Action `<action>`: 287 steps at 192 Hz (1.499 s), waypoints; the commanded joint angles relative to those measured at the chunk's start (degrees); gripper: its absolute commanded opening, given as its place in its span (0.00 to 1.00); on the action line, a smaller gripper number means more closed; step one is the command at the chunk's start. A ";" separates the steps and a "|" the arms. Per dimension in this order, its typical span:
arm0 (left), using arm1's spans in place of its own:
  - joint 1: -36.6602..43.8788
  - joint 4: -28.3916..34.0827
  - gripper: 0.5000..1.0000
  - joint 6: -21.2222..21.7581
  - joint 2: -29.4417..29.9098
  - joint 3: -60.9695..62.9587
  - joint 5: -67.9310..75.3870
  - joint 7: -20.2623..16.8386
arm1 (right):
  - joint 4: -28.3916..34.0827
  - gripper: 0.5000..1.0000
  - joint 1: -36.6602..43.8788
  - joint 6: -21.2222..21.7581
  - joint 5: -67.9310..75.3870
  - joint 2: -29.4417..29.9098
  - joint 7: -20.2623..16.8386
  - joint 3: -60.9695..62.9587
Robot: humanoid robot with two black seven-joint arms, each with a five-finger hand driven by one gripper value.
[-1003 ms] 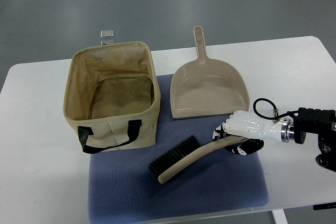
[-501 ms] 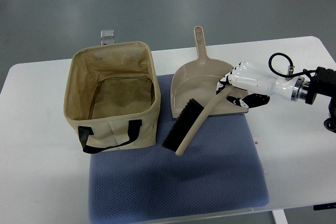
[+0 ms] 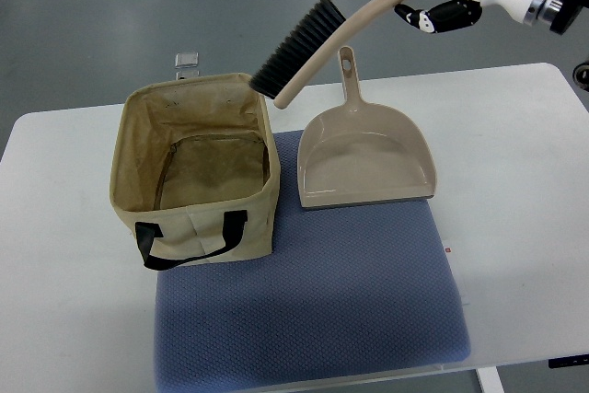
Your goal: Put pink broom in yellow bag with right hand
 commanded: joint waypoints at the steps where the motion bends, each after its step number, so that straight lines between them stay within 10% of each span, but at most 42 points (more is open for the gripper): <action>1: -0.01 0.00 1.00 0.00 0.00 -0.07 0.00 0.02 | -1.59 0.00 3.06 0.22 -0.27 4.66 -0.24 -0.27; 88: -0.01 0.00 1.00 0.00 0.00 -0.07 0.00 0.02 | -1.59 0.00 1.57 0.05 -4.76 16.44 -0.41 -0.71; 104: -0.01 0.00 1.00 0.00 0.00 0.02 0.00 0.02 | -1.59 0.37 0.70 -0.39 -4.58 16.79 -0.41 -0.45; 143: -0.01 0.00 1.00 0.00 0.00 0.02 0.00 0.02 | -1.94 0.74 -1.77 -0.39 -3.53 16.00 -0.33 0.26; 193: -0.01 0.00 1.00 0.00 0.00 -0.07 0.00 0.02 | -1.94 0.77 -2.73 1.54 2.54 13.01 0.03 4.65; 287: -0.01 0.00 1.00 0.00 0.00 0.02 0.00 0.02 | -8.71 0.77 -26.90 32.74 37.78 14.25 -0.85 38.75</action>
